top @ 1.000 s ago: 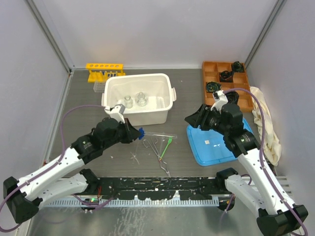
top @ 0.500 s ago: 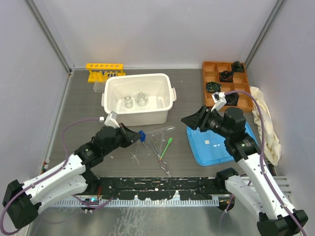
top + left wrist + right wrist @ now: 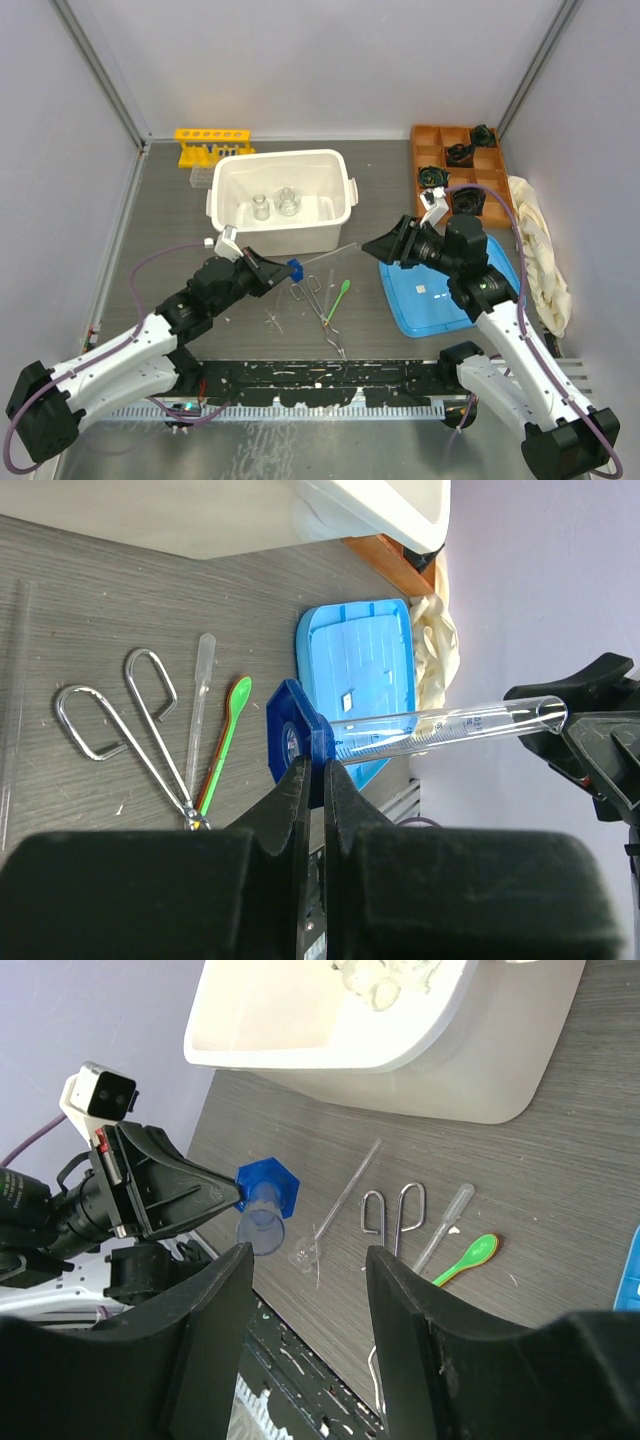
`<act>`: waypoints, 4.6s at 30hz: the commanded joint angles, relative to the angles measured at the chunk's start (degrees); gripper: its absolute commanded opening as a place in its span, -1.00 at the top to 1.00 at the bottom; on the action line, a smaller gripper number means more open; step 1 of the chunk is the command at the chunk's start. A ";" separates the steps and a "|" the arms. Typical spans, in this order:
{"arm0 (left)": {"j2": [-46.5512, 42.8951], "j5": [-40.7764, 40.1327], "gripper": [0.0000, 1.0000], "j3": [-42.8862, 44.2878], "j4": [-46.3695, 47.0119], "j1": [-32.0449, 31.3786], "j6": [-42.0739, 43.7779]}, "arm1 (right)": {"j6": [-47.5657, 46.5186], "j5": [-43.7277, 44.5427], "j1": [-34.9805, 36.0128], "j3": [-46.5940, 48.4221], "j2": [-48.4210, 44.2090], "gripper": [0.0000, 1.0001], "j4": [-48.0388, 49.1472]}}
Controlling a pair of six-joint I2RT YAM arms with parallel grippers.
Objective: Organize the chemistry lab equipment
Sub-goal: Place the chemistry item in the storage box.
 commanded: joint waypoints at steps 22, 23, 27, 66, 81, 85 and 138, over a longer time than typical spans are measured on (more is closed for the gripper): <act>3.84 2.61 0.99 2.22 7.80 0.41 -0.09 | 1.28 -2.37 2.69 0.50 2.74 -0.11 8.43; 3.96 2.74 0.99 2.31 7.73 0.40 -0.05 | 1.34 -2.24 2.89 0.45 2.79 -0.11 8.51; 4.56 2.80 1.00 2.34 8.17 0.40 -0.04 | 1.45 -1.85 3.96 0.38 3.54 -0.11 9.28; -4.30 -7.82 -0.33 20.16 -22.70 0.34 23.59 | -7.97 13.59 12.52 12.75 6.36 0.98 -6.28; 21.50 -1.81 -0.32 49.30 -31.63 9.70 39.15 | -21.40 22.81 12.85 50.59 32.05 0.98 -20.71; 32.29 6.06 -0.27 60.78 -32.95 16.68 38.09 | -23.18 24.21 12.85 63.38 41.61 0.98 -24.86; 51.68 13.93 -0.11 78.07 -48.02 35.74 39.94 | -28.18 49.04 20.05 83.54 73.31 0.99 -23.65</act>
